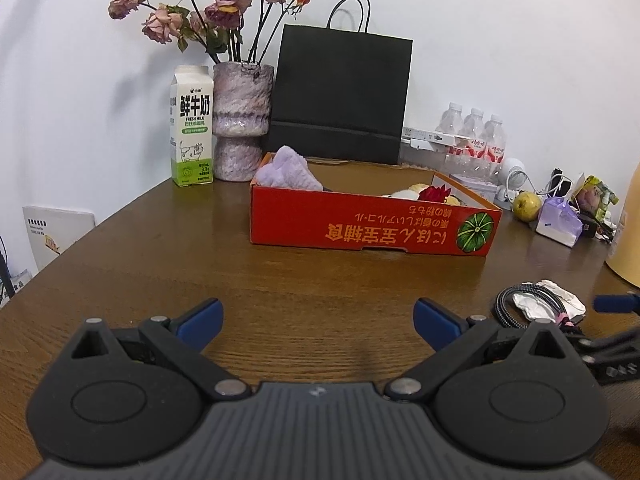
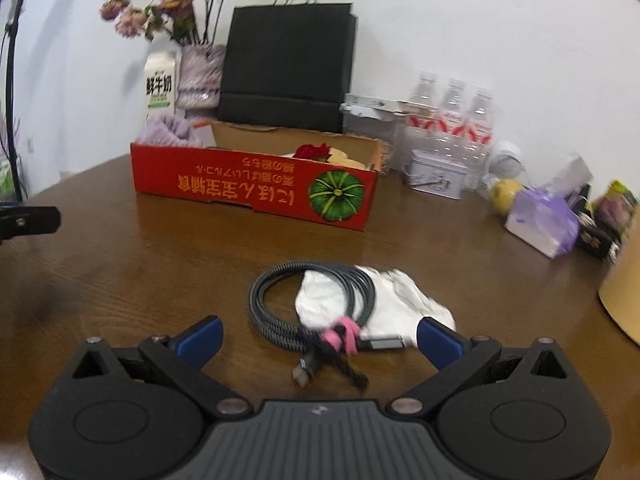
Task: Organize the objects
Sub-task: 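Withdraw both open tools from the box toward the cable and tissue, then grasp the braided black cable with the right tool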
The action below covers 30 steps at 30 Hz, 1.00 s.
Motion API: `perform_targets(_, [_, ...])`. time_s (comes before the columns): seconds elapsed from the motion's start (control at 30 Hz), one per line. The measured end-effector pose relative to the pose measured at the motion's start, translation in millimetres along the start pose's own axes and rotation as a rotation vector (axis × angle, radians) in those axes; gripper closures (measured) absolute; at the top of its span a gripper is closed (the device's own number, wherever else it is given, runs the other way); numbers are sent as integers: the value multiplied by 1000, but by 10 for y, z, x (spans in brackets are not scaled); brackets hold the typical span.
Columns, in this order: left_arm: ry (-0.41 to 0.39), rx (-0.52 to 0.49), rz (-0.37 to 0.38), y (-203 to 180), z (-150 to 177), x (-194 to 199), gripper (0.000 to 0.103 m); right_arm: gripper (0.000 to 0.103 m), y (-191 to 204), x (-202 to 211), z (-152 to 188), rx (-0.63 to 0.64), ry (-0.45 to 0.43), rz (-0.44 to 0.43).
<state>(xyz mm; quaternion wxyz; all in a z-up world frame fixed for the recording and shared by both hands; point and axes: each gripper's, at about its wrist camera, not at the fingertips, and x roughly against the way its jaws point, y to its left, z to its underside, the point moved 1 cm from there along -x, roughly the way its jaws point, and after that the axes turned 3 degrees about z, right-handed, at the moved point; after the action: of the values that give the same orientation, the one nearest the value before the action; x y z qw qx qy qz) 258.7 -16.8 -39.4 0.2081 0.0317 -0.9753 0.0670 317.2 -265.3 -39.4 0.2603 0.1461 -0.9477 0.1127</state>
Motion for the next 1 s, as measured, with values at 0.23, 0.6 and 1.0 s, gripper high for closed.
perform_targets(0.23, [25, 19, 20, 40, -4, -36, 0, 0, 54, -469, -166, -14, 113, -85])
perform_targets(0.6, [26, 33, 30, 60, -2, -32, 0, 19, 104, -417, -157, 6, 73, -75])
perform_targets(1.0, [24, 48, 18, 91, -7, -39, 0, 22, 110, -58, -153, 18, -133, 9])
